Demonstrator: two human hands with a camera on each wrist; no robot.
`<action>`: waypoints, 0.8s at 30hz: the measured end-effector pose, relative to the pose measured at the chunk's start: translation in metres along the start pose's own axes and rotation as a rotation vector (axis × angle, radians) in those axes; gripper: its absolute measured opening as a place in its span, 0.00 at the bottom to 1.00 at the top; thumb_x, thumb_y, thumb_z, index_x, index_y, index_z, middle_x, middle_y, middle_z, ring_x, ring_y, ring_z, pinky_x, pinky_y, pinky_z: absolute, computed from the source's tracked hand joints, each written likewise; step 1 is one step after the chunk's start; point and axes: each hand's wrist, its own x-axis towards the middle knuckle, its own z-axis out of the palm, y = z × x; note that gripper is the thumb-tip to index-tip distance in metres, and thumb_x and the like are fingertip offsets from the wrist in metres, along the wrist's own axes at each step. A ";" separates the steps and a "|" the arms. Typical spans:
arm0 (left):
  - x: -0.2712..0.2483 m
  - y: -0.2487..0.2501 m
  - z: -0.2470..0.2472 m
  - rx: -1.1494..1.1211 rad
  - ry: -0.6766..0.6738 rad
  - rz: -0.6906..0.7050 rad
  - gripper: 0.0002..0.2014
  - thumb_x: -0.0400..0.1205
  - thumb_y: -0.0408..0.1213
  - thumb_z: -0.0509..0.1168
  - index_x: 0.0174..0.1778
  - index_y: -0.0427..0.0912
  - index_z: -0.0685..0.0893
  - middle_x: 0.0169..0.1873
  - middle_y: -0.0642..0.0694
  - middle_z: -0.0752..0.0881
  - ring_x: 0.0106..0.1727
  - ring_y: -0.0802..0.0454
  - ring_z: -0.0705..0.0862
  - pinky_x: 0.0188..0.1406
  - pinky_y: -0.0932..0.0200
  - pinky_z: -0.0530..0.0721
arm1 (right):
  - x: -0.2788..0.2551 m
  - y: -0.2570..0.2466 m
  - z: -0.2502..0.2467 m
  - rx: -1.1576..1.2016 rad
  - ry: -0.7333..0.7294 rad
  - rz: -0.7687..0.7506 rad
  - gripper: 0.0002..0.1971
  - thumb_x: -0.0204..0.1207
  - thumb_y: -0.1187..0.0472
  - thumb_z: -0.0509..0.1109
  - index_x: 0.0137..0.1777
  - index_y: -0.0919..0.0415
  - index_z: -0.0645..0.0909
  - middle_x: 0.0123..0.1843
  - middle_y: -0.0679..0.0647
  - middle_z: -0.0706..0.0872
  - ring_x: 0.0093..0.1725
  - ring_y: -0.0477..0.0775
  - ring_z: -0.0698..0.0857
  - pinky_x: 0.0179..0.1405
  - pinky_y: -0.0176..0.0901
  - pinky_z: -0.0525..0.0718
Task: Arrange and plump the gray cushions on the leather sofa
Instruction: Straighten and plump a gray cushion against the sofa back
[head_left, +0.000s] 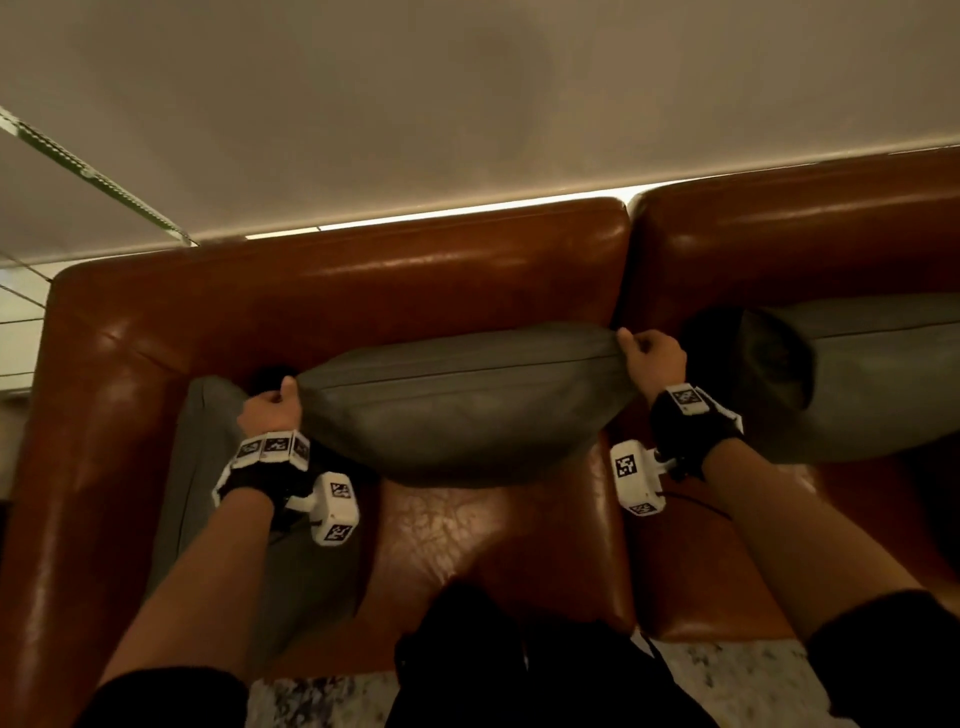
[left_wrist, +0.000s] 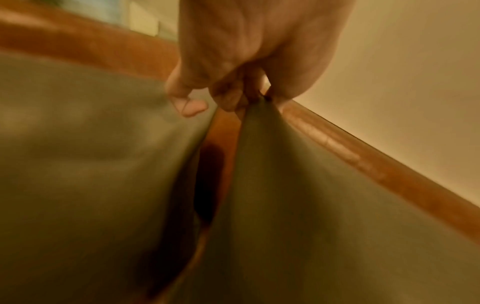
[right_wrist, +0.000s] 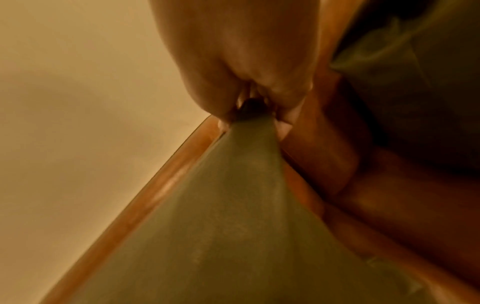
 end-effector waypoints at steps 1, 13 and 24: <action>0.000 0.001 -0.003 0.020 0.015 0.022 0.26 0.85 0.49 0.55 0.67 0.30 0.78 0.67 0.28 0.79 0.68 0.31 0.76 0.66 0.43 0.74 | 0.001 -0.001 -0.001 -0.001 0.000 -0.004 0.22 0.81 0.50 0.63 0.58 0.71 0.82 0.58 0.68 0.85 0.61 0.66 0.82 0.54 0.46 0.76; -0.010 -0.004 0.008 0.022 -0.025 0.106 0.24 0.85 0.46 0.56 0.67 0.30 0.78 0.65 0.27 0.79 0.68 0.30 0.75 0.67 0.42 0.72 | -0.004 0.010 0.000 -0.024 -0.017 0.019 0.23 0.80 0.47 0.63 0.48 0.72 0.83 0.41 0.65 0.83 0.48 0.65 0.84 0.41 0.45 0.73; -0.028 -0.014 -0.003 -0.217 0.007 0.218 0.25 0.87 0.47 0.47 0.77 0.37 0.66 0.72 0.31 0.72 0.73 0.34 0.71 0.69 0.44 0.70 | -0.029 0.014 0.006 -0.166 -0.024 0.105 0.27 0.84 0.47 0.55 0.68 0.71 0.73 0.66 0.71 0.79 0.65 0.70 0.78 0.58 0.53 0.76</action>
